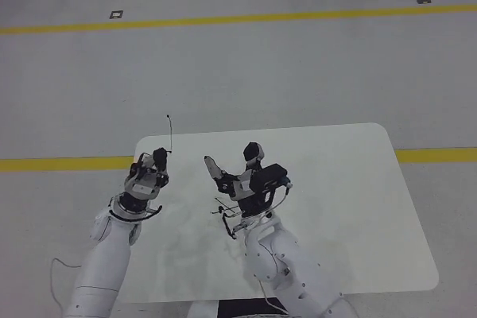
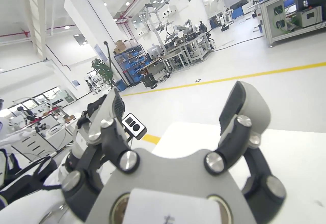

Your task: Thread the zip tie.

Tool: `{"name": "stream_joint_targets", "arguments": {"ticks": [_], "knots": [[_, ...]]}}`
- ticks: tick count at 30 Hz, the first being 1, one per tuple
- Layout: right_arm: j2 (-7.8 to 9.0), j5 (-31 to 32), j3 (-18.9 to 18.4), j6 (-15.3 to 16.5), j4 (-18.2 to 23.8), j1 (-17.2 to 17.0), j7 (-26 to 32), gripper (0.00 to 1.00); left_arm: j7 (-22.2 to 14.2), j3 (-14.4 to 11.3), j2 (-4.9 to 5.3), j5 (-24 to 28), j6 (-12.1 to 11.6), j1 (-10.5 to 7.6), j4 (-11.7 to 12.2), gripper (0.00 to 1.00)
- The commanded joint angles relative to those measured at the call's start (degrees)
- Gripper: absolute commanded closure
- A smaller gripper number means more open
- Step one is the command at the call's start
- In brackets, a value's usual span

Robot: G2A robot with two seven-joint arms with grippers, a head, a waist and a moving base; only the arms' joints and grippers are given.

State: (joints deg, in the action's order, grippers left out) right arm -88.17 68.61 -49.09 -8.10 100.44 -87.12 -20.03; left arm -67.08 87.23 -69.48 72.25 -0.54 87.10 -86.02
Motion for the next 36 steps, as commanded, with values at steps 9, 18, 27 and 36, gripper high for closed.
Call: {"name": "stream_joint_targets", "arguments": {"ticks": [9,18,27,36], "knots": [[0.05,0.71,-0.10,0.24,-0.06,0.07,-0.35,0.00,1.82,-0.48,-0.16,1.77,0.90,0.08,-0.26,1.00],[0.02,11.54,2.74,1.63,-5.86,1.90,-9.52,0.00,6.67,-1.54,-0.59,8.48,4.83,0.83,-1.84,1.00],[-1.64,15.96,5.73,-5.25,-11.99,6.76,-11.00,0.00,7.82,-3.17,-0.69,8.08,6.54,1.44,-2.87,1.00],[-3.04,16.15,6.88,-11.07,-15.38,9.41,-11.87,0.00,7.60,-3.59,-0.66,7.36,7.11,1.46,-3.21,1.00]]}}
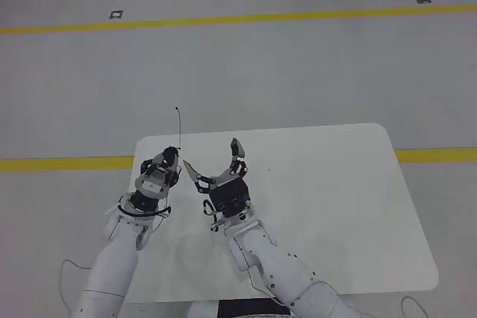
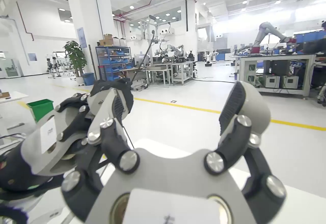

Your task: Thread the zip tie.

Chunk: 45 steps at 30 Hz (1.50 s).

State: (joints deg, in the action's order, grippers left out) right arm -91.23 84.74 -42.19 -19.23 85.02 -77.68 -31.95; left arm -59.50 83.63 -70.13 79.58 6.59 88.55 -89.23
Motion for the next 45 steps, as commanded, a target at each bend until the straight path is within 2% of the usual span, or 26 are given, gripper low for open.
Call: {"name": "stream_joint_targets", "arguments": {"ticks": [1,5,9,18,21,22,28,30,35,36,37,40,43,45], "knots": [[0.02,0.02,-0.01,0.06,0.04,-0.03,0.05,0.00,0.01,0.01,0.00,0.03,-0.01,0.00,0.01,1.00],[0.14,1.68,0.11,0.92,-0.14,0.18,0.56,0.00,0.01,0.01,0.00,0.03,-0.01,0.00,0.01,1.00],[0.00,4.03,0.13,-0.08,-1.04,0.38,0.77,0.00,0.01,0.01,0.00,0.03,-0.01,0.00,0.01,1.00],[-1.84,5.22,-1.36,-0.25,-3.98,1.24,-0.89,0.00,0.01,0.01,0.00,0.03,-0.01,0.00,0.01,1.00],[-2.64,5.22,-2.79,-0.25,-5.20,1.36,-1.97,0.14,0.01,0.01,0.00,0.03,-0.01,0.00,0.01,1.00],[-2.64,5.22,-2.79,-0.25,-5.20,1.36,-1.97,0.00,0.01,0.01,0.00,0.03,-0.01,0.00,0.01,1.00],[-2.64,5.22,-2.79,-0.25,-5.20,1.36,-1.97,0.00,0.01,0.01,0.00,0.03,-0.01,0.00,0.01,1.00],[-2.34,5.22,-2.48,0.44,-5.55,1.67,-1.85,0.00,0.01,0.01,0.00,0.03,-0.01,0.00,0.01,1.00],[-1.69,5.22,-1.19,-0.25,-6.20,2.22,-2.11,0.00,0.01,0.01,0.00,0.03,-0.01,0.00,0.01,1.00],[-1.66,5.22,-1.19,-0.25,-6.15,2.22,-2.20,0.23,0.01,0.01,0.00,0.03,-0.01,0.00,0.01,1.00],[-1.65,5.22,-1.25,-0.25,-6.11,2.19,-2.34,0.52,0.01,0.01,0.00,0.03,-0.01,0.00,0.01,1.00],[-1.69,5.22,-1.56,-0.25,-6.06,2.02,-2.66,0.66,0.01,0.01,0.00,0.03,-0.01,0.00,0.01,1.00],[-1.80,5.22,-1.61,-0.25,-6.20,1.99,-2.87,0.74,0.01,0.01,0.00,0.03,-0.01,0.00,0.01,1.00],[-1.87,5.22,-1.36,-0.25,-6.51,2.11,-2.89,0.76,0.01,0.01,0.00,0.03,-0.01,0.00,0.01,1.00]]}}
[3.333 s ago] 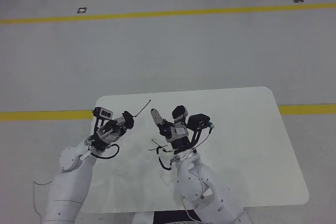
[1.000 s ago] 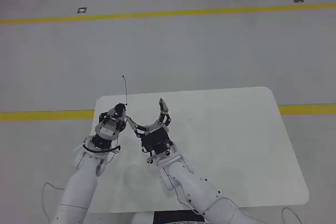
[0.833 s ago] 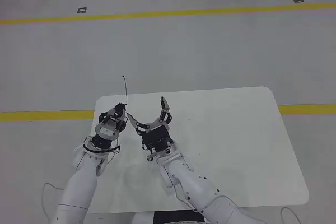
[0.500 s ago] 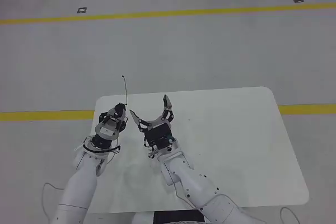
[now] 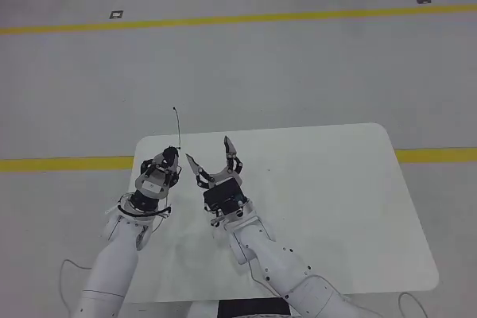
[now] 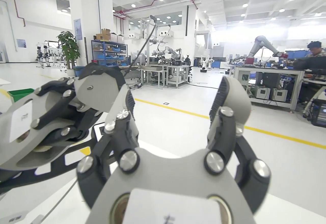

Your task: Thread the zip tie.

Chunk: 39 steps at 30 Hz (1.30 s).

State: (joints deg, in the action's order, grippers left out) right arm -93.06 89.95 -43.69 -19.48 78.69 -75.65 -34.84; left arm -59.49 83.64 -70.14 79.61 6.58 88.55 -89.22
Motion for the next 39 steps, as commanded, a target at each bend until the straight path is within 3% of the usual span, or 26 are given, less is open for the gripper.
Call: {"name": "stream_joint_targets", "arguments": {"ticks": [1,9,18,25,39], "knots": [[-0.08,0.00,0.30,0.00,-0.32,0.13,0.07,0.78,0.00,0.00,0.00,0.00,0.00,0.00,0.00,1.00],[-0.44,0.00,1.59,0.00,-1.56,0.59,0.46,0.85,0.00,0.00,0.00,0.00,0.00,0.00,0.00,1.00],[-0.74,0.00,2.73,0.00,-2.22,1.22,-0.28,0.84,0.00,0.00,0.00,0.00,0.00,0.00,0.00,1.00],[-0.78,0.00,3.56,0.00,-2.62,1.76,-1.08,0.90,0.00,0.00,0.00,0.00,0.00,0.00,0.00,1.00],[-0.62,0.00,5.09,0.00,-2.55,2.44,-1.24,0.87,0.00,0.00,0.00,0.00,0.00,0.00,0.00,1.00]]}}
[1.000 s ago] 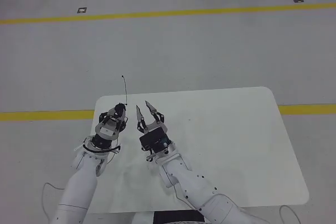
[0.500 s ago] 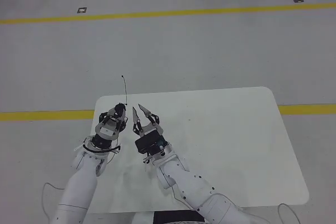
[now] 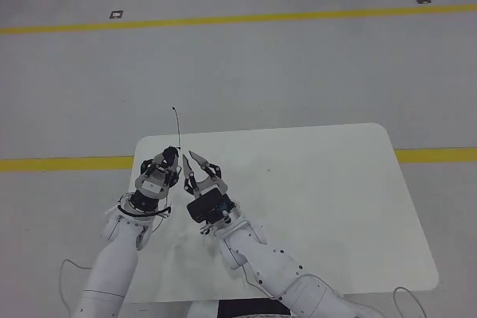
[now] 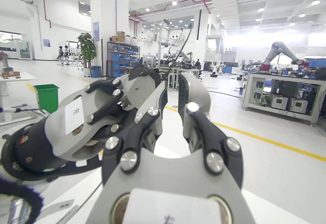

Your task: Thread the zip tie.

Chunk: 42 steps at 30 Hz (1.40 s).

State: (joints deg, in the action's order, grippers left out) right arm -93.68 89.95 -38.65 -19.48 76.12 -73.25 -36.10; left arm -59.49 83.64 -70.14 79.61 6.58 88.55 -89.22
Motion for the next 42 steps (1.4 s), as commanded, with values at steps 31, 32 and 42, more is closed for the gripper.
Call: {"name": "stream_joint_targets", "arguments": {"ticks": [31,32,42], "knots": [[-0.72,0.00,0.70,0.00,-0.32,1.07,0.96,0.86,0.00,0.00,0.00,0.00,0.00,0.00,0.00,1.00],[-0.74,0.00,0.67,0.00,-0.35,1.08,0.99,0.86,0.00,0.00,0.00,0.00,0.00,0.00,0.00,1.00],[-1.02,0.00,0.49,0.13,-0.67,1.27,1.17,0.89,0.00,0.00,0.00,0.00,0.00,0.00,0.00,1.00]]}}
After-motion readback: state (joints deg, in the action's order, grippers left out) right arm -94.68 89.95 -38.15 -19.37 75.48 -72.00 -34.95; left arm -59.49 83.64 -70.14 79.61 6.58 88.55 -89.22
